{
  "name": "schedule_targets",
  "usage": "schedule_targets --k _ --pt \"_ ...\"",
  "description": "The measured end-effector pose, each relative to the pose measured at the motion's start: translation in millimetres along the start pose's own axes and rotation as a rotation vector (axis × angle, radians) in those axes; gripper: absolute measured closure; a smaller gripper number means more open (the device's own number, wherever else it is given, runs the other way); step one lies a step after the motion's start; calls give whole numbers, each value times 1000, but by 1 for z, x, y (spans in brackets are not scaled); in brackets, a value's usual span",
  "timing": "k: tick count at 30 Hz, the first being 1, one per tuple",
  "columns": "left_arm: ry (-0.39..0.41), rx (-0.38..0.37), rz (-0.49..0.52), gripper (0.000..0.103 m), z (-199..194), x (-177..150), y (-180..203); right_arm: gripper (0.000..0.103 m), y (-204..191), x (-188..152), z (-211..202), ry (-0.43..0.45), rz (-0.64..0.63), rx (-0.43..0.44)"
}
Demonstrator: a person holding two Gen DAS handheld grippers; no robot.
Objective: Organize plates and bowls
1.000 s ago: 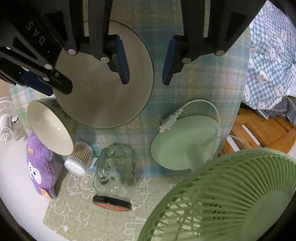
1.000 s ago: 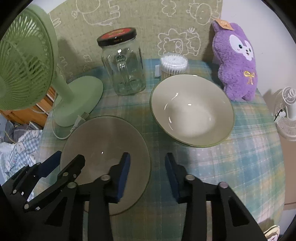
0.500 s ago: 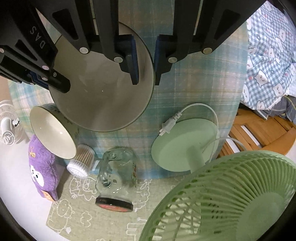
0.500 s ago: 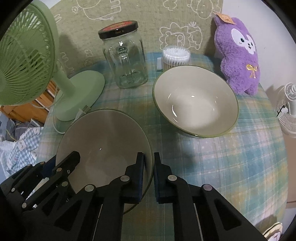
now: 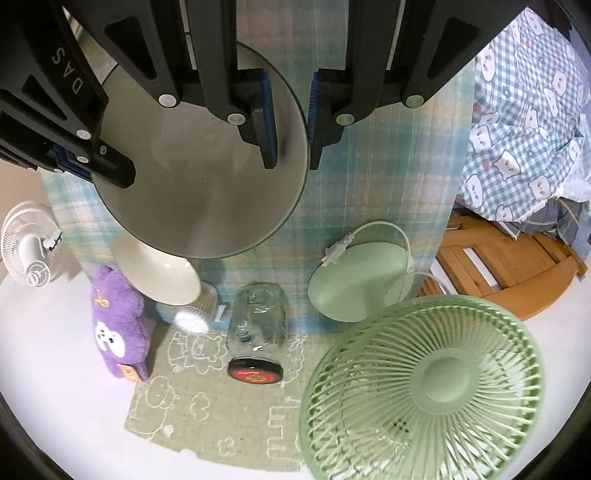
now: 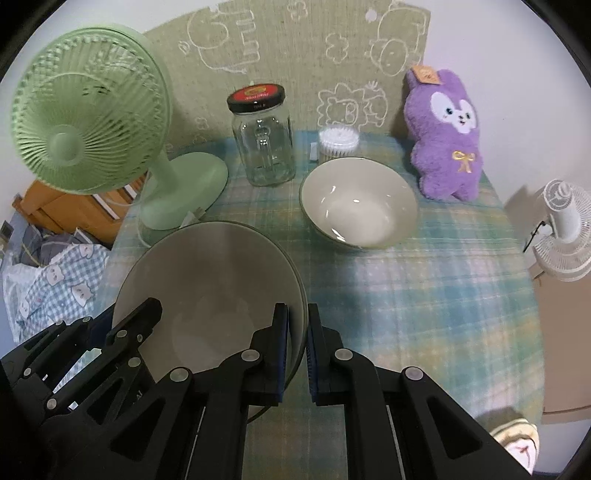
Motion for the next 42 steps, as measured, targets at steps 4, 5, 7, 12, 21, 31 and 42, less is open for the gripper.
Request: schedule_targets --k 4,5,7,12,21,31,42 --pt "-1 -3 -5 91 -23 -17 12 91 7 -14 -23 8 -1 2" --pt "-1 -3 -6 91 -29 -22 15 91 9 -18 -29 12 -2 2" --pt "-2 -2 -13 91 -40 -32 22 91 14 -27 -44 18 -5 4" --pt "4 0 -24 91 -65 -54 39 91 26 -52 -73 26 -22 6" --pt "-9 5 -8 91 -90 -101 69 91 52 -107 -101 0 -36 10" --pt "-44 16 3 91 -93 -143 90 91 71 -155 -104 -32 -48 11" --pt "-89 15 9 91 -74 -175 95 91 81 -191 -82 -87 -45 13"
Point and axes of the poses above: each gripper's, at about its wrist camera, not at the fingertips, and z roughly the way its jaws point, y to its right, x to its top, the point moved 1 cm from there along z, roughly the way its jaws point, and after that the axes turned 5 degrees about -x, right-handed, at the moved point
